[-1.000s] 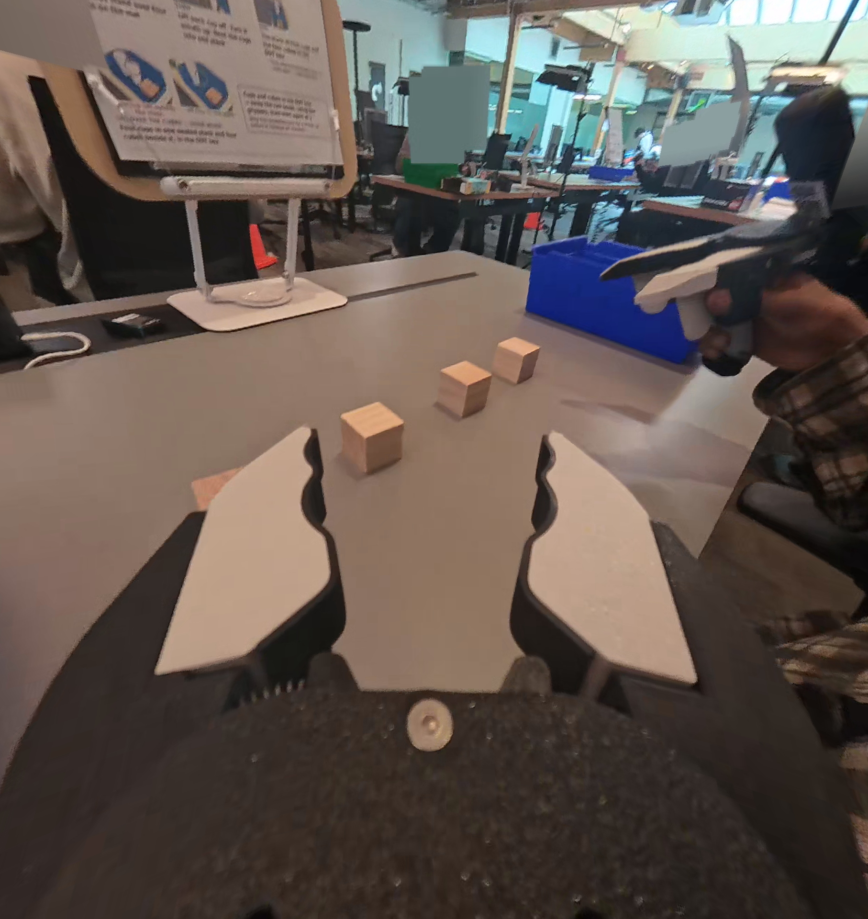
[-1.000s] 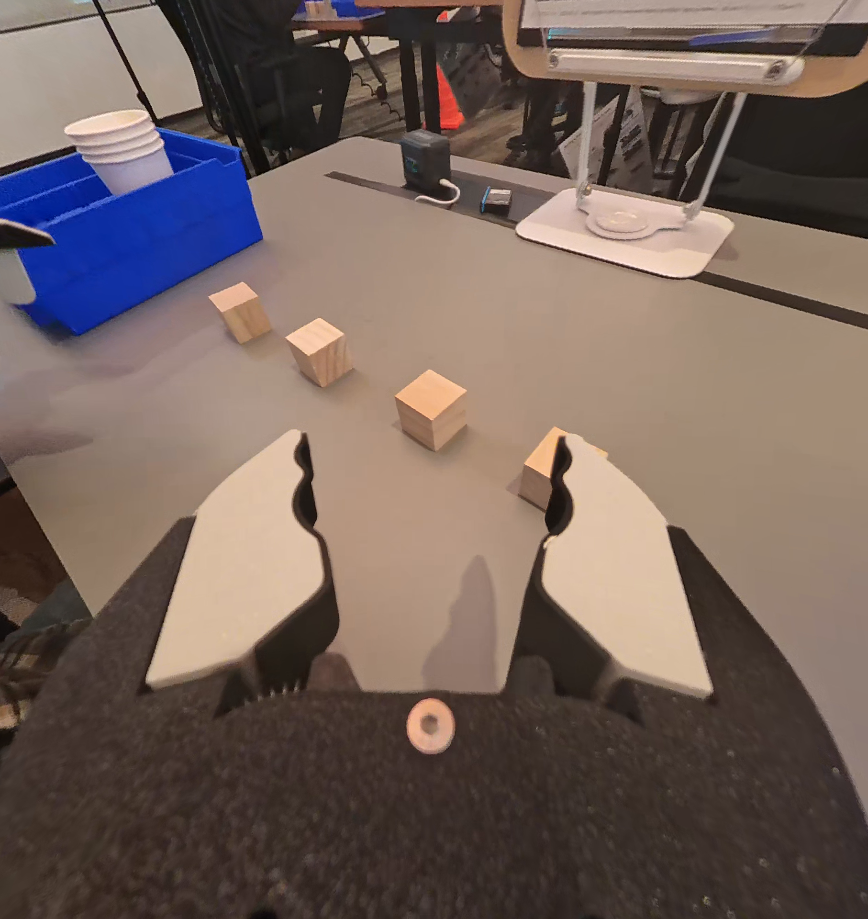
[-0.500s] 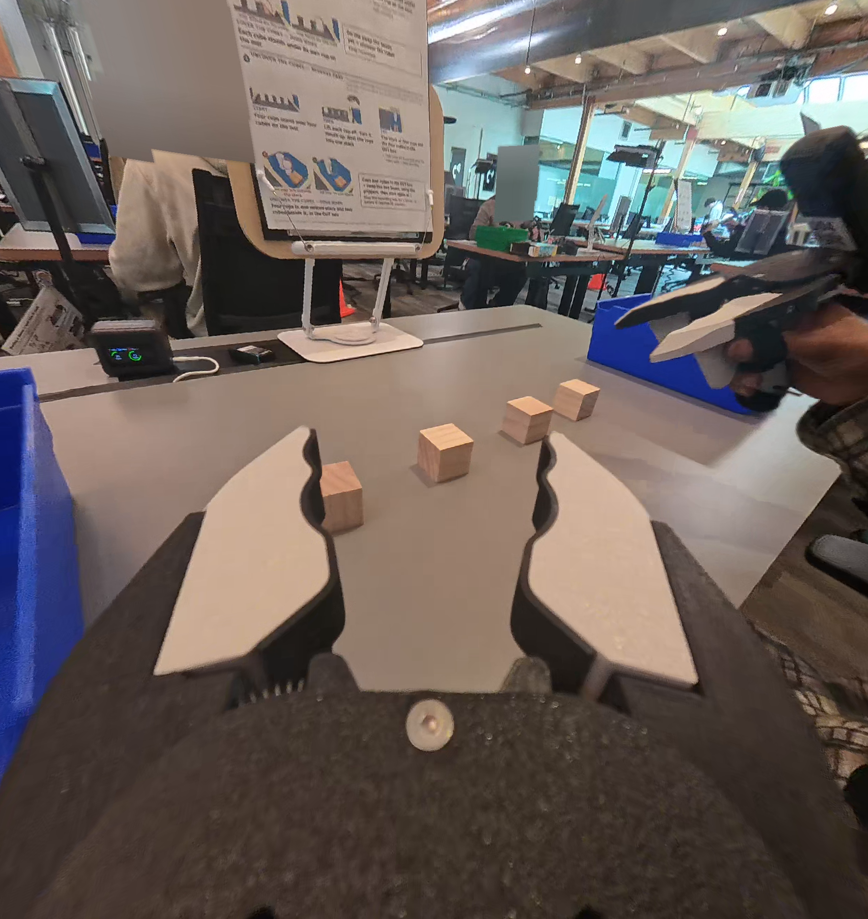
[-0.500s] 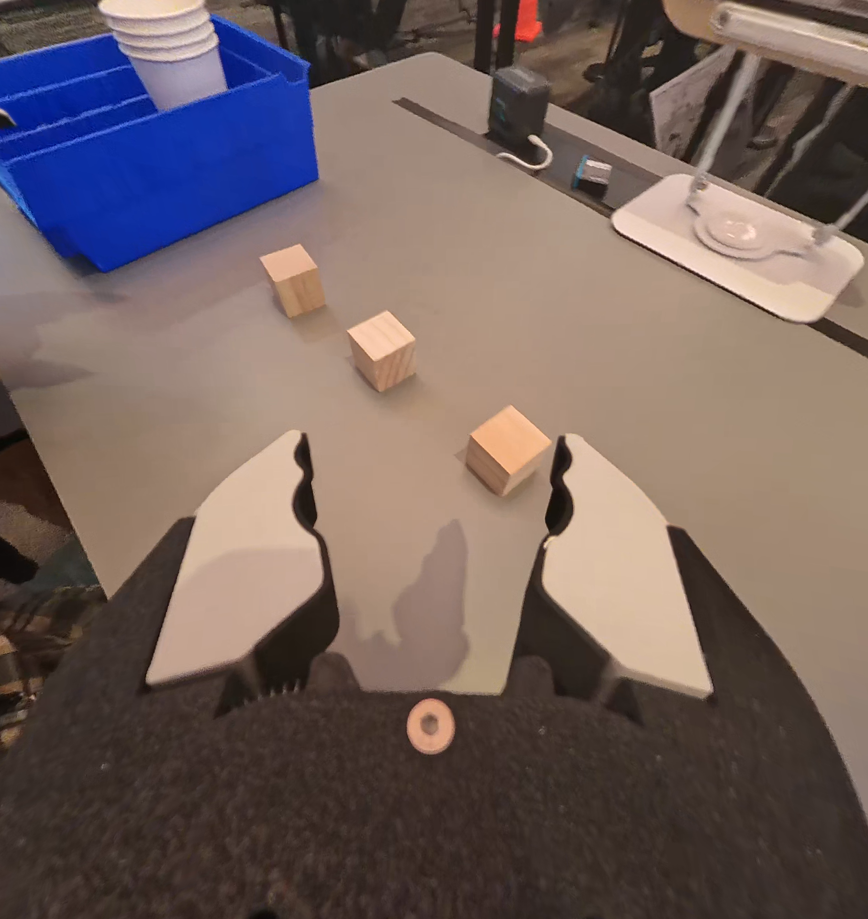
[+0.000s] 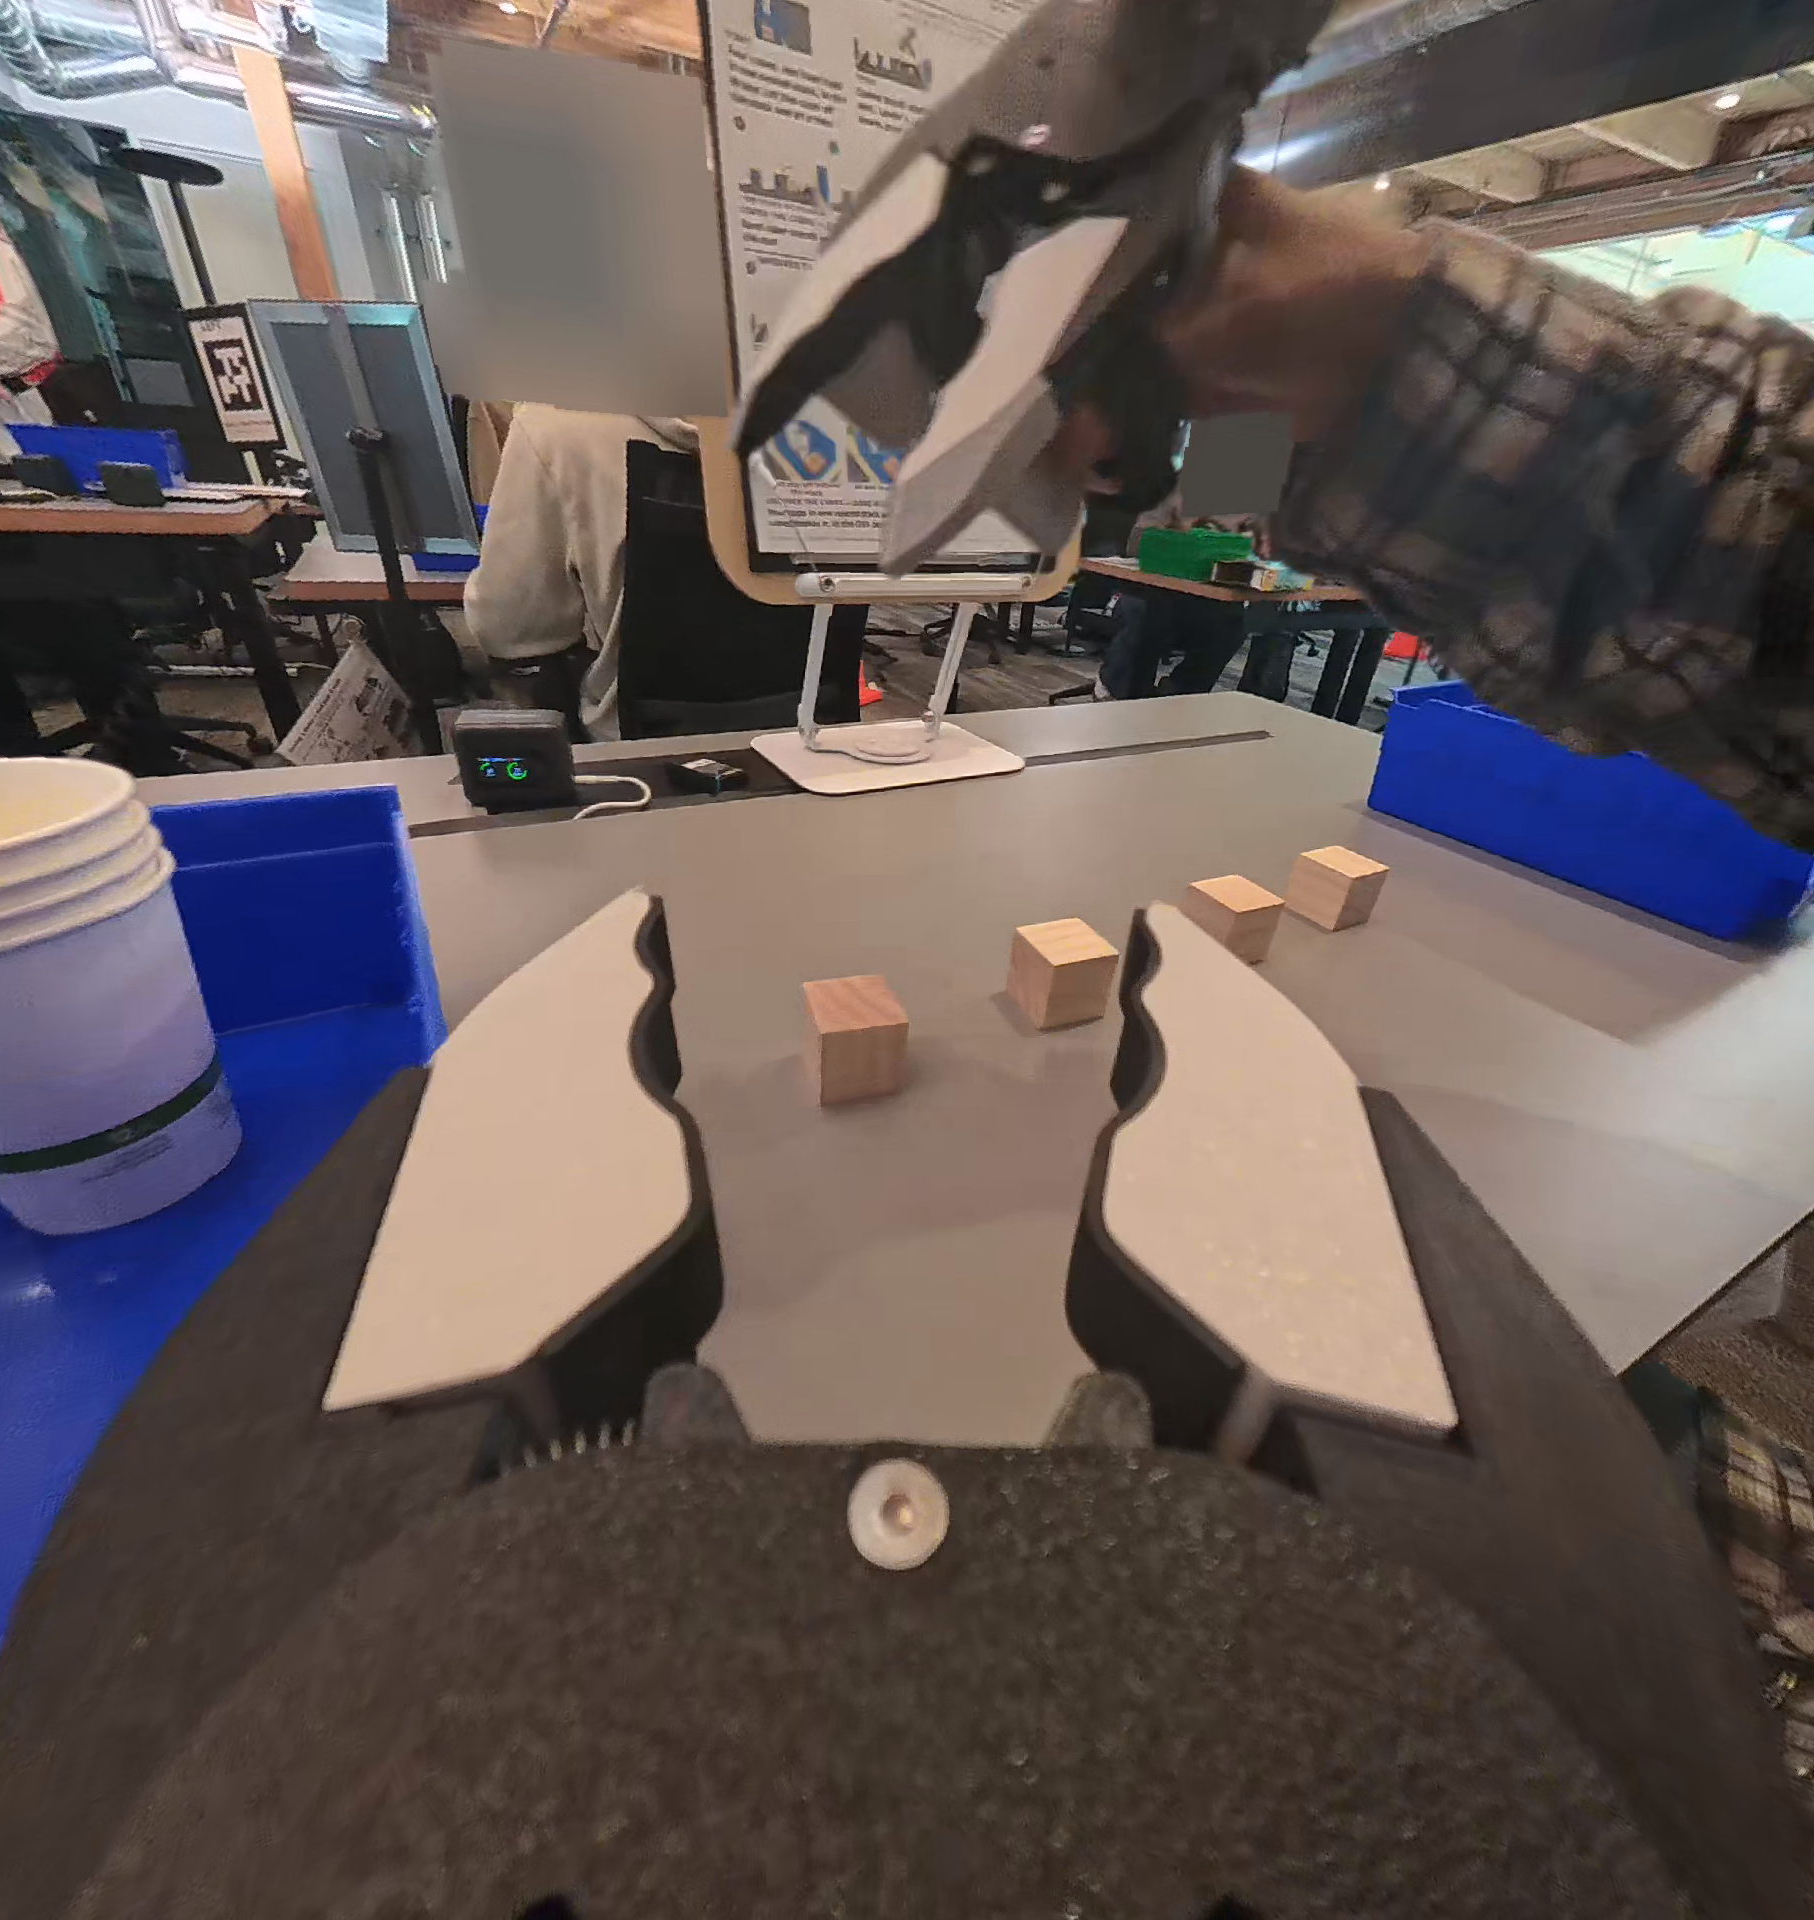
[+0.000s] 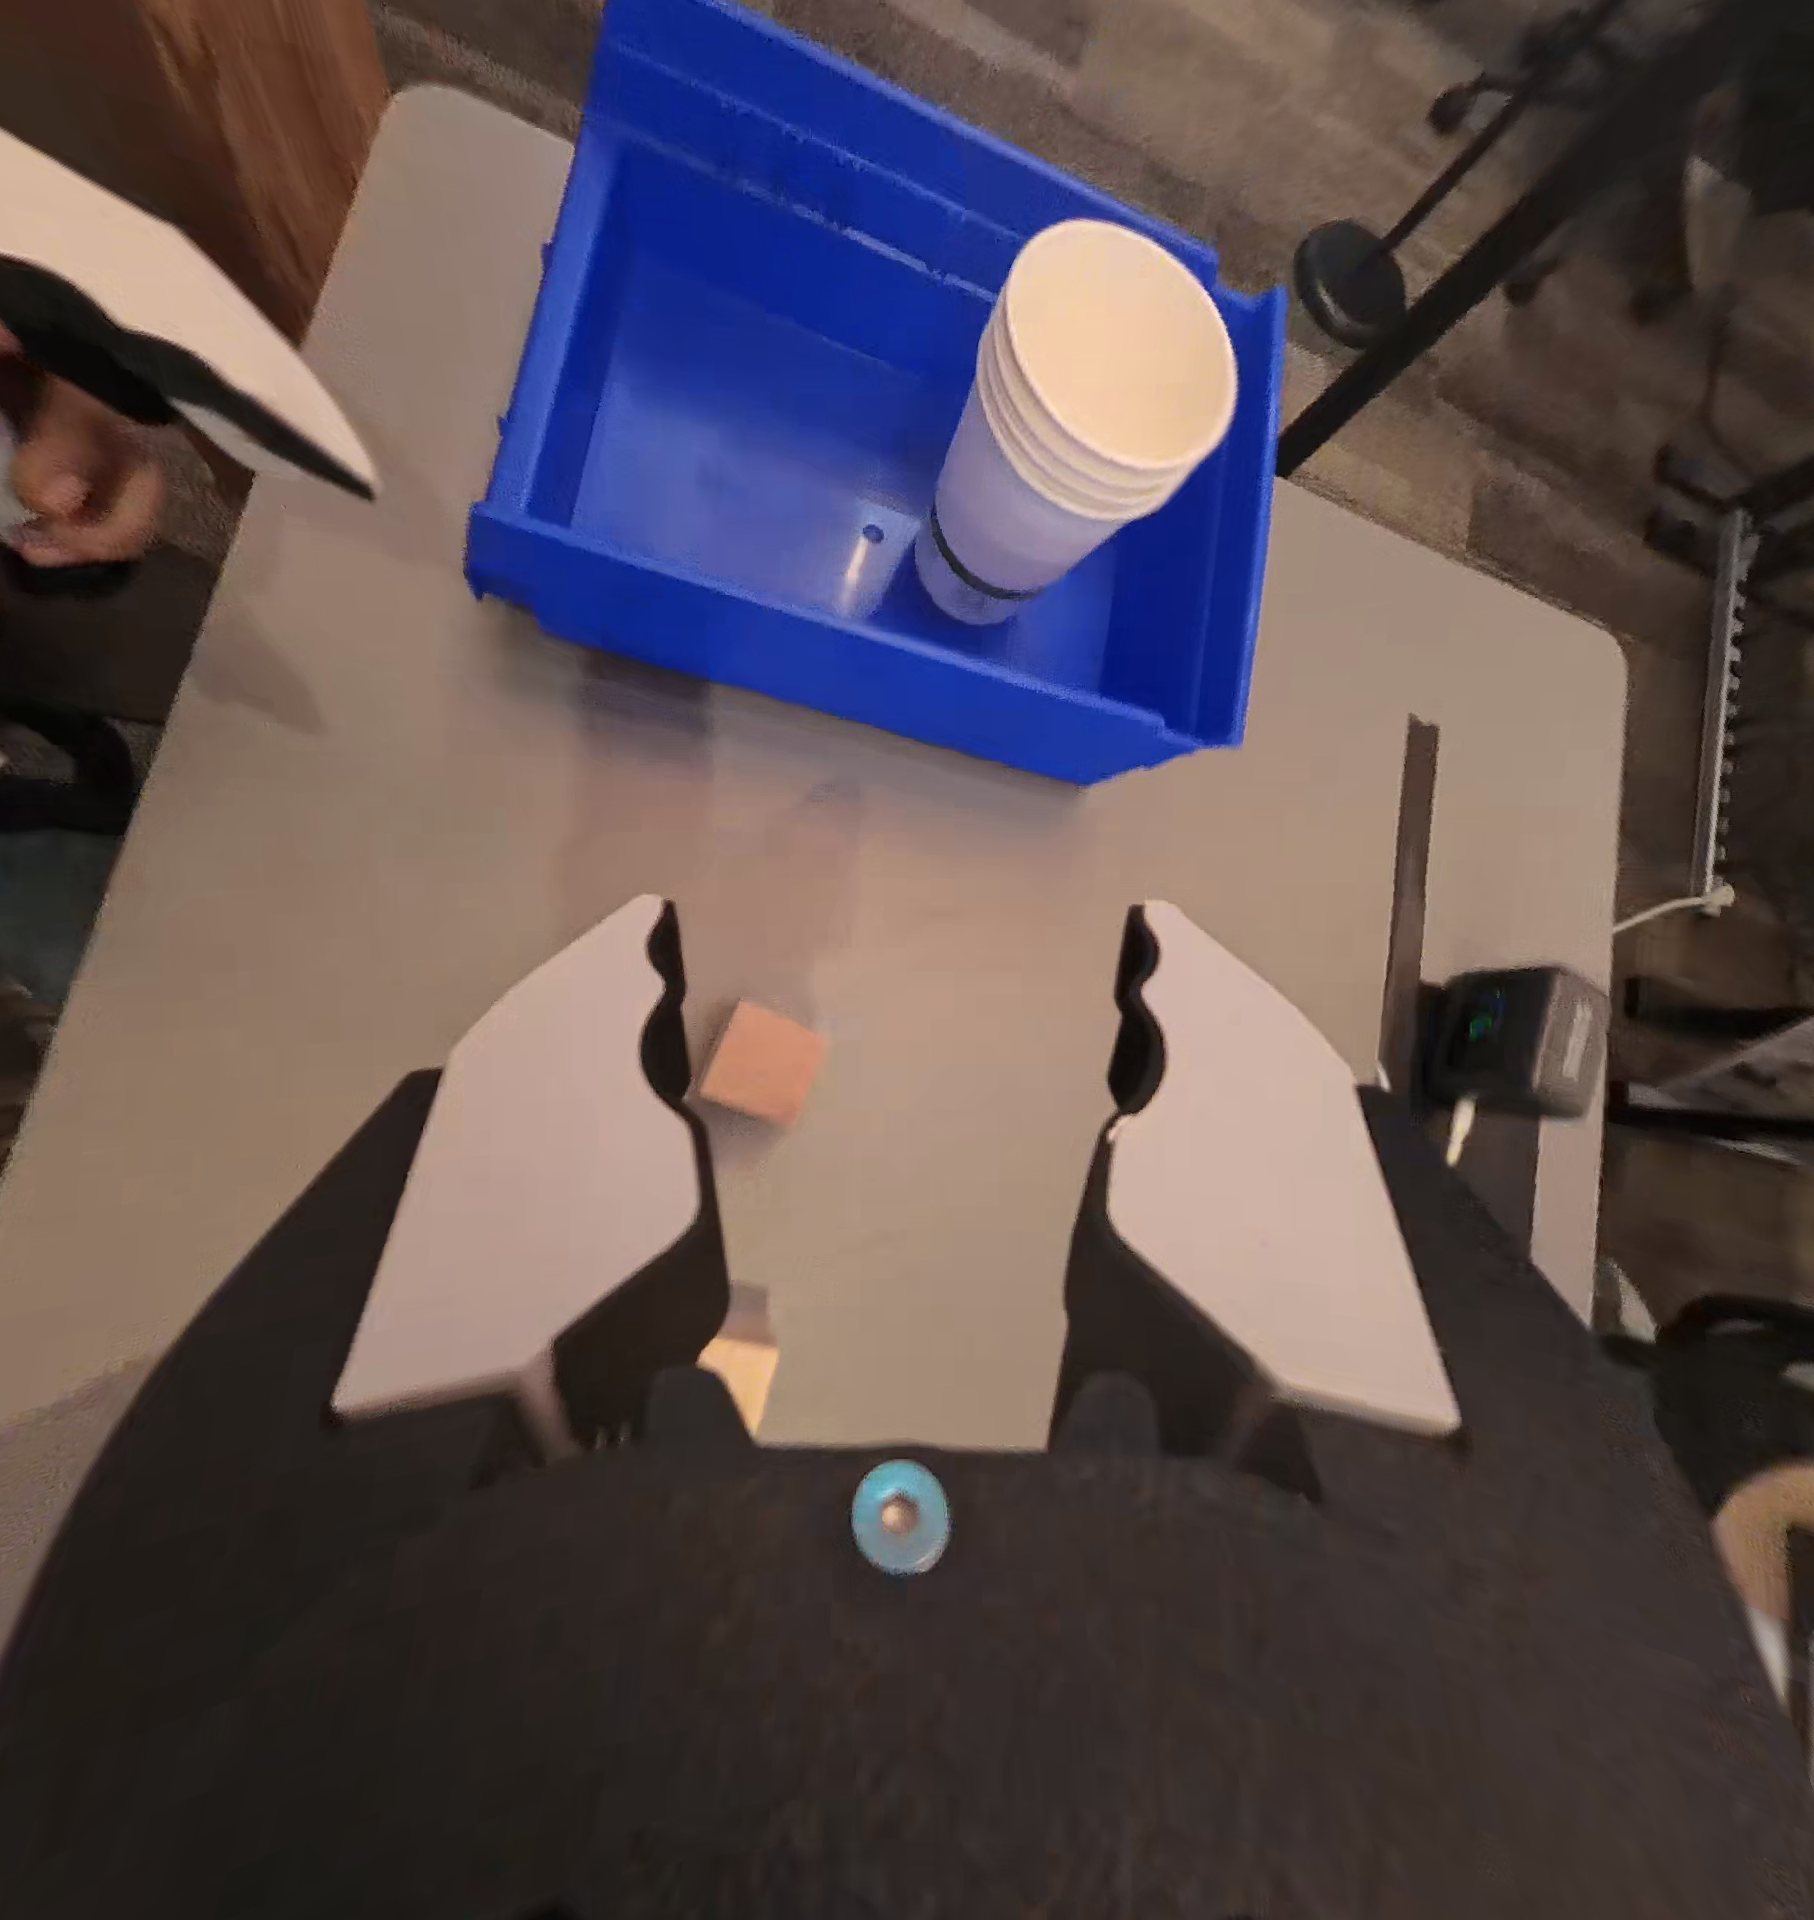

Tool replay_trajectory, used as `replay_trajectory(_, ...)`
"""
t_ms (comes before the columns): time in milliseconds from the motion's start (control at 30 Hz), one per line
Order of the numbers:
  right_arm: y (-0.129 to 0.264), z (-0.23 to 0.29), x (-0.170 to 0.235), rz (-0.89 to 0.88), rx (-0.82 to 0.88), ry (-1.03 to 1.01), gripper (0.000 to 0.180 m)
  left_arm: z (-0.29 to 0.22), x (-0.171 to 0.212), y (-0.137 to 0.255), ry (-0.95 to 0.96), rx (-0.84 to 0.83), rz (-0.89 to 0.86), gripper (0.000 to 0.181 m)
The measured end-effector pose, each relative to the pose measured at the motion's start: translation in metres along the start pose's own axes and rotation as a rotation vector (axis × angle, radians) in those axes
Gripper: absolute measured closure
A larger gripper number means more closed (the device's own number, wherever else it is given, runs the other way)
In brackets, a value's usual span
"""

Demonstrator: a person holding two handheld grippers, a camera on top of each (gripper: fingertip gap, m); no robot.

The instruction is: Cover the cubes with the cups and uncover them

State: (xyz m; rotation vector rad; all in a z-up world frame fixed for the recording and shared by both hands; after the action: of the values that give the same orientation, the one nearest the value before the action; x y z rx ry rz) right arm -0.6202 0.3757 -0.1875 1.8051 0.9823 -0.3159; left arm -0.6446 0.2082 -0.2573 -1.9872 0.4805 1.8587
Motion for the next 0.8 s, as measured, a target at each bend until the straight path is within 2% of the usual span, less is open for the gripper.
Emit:
replay_trajectory(133, -0.034, 0.005, -0.019, -0.011, -0.037, 0.051, 0.099, 0.004, 0.002, 0.003, 0.018, -0.004, -0.004, 0.099)
replay_trajectory(267, -0.021, 0.012, -0.002, -0.034, -0.058, 0.009, 0.1, 0.005, 0.004, 0.005, 0.016, -0.006, -0.003, 0.099)
replay_trajectory(500, 0.072, 0.004, 0.105, 0.057, 0.12, -0.142, 0.095, 0.005, 0.003, 0.002, 0.014, -0.01, 0.009, 0.099)
replay_trajectory(667, 0.151, 0.017, 0.191, 0.134, 0.253, -0.272, 0.09, 0.009, 0.003, -0.002, 0.004, -0.038, 0.046, 0.099)
replay_trajectory(800, 0.205, 0.04, 0.244, 0.139, 0.375, -0.424, 0.089, 0.023, -0.004, 0.001, 0.002, -0.087, 0.096, 0.1)
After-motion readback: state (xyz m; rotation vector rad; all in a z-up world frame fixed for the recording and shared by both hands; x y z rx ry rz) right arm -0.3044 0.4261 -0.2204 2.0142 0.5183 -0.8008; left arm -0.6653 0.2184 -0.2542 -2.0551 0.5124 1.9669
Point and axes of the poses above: each gripper's, where its closed fingertips meet, y back along the fingers, x out of its underside, z = x × y across the jaws, the point moved 3 cm from there along y, back along the fingers, and after that the axes turned 13 degrees about x, right-handed, at the moved point
